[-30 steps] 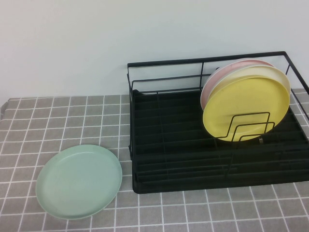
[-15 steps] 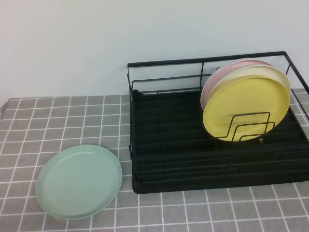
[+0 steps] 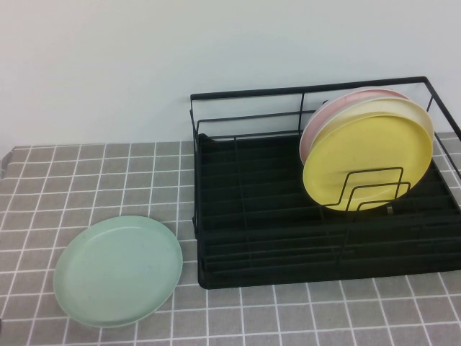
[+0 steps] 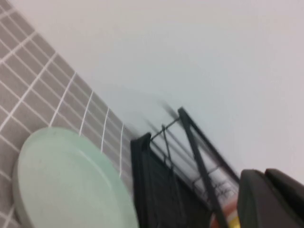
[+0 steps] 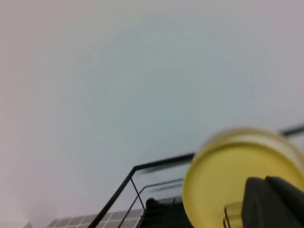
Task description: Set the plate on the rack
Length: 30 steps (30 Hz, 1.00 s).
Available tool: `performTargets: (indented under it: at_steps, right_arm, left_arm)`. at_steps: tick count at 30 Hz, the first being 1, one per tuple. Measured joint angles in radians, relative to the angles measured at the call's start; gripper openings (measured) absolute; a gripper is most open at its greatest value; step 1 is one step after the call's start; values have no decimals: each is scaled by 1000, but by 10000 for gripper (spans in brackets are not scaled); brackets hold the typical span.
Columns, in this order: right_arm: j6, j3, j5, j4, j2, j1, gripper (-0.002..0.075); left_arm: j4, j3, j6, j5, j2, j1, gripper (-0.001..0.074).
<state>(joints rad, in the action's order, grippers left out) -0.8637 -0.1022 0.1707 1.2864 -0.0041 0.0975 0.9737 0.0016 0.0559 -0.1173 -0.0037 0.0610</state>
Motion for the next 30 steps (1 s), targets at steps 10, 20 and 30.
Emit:
performTargets:
  at_steps: [10,20,30]
  right_arm:
    - [-215,-205,122,-8,13,0,-1]
    - [-266,-417,224,-210,379,0,-1]
    - [-214,-562,378,-281,776,0,-1]
  left_arm:
    - [36,-131,-482,-139,0,0,-2]
    - [-72,-298,-644,-177,102,0,1]
    - [-158,-397,-645,-192,450,0,-2]
